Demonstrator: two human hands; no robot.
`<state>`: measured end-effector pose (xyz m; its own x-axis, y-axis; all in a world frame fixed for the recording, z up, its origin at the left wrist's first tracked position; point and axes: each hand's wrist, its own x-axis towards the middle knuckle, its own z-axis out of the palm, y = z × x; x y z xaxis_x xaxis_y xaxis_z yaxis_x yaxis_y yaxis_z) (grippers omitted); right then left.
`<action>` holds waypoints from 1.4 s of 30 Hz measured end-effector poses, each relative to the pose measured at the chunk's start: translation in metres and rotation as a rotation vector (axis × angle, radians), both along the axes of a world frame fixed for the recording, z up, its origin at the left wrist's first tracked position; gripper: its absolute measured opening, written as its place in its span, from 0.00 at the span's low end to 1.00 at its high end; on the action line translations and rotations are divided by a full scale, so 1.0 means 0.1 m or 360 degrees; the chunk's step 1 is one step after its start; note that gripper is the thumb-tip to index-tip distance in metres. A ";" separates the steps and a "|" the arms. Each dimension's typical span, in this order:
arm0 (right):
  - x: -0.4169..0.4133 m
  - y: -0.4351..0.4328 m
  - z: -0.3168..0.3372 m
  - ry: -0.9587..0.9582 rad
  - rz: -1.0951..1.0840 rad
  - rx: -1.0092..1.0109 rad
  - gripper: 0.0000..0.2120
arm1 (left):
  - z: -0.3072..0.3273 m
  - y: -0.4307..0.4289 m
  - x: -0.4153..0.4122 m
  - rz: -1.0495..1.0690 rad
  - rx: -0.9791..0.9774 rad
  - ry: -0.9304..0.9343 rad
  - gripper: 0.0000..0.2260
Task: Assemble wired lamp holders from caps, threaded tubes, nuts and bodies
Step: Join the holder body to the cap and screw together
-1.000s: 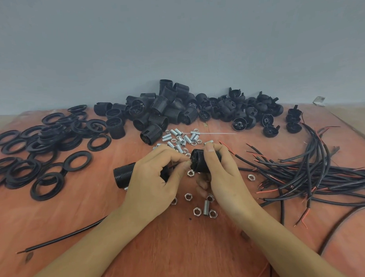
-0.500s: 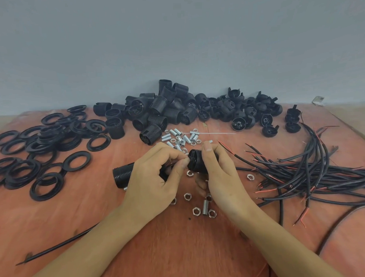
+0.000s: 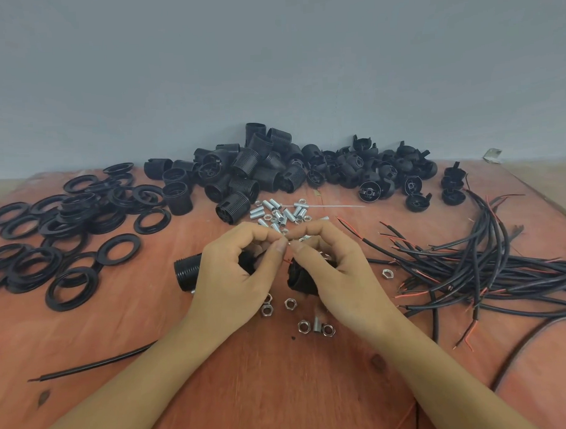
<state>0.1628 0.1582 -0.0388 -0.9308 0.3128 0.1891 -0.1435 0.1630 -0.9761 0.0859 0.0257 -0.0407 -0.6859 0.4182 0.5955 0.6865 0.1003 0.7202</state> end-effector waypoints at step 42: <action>-0.03 0.02 -0.04 0.0028 0.0005 0.0049 0.07 | -0.08 -0.02 -0.07 -0.0043 -0.0088 0.0241 0.04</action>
<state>0.1603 0.1605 -0.0431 -0.9282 0.3039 0.2147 -0.1610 0.1923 -0.9680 0.0791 0.0240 -0.0489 -0.5779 0.4704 0.6669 0.7899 0.1171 0.6019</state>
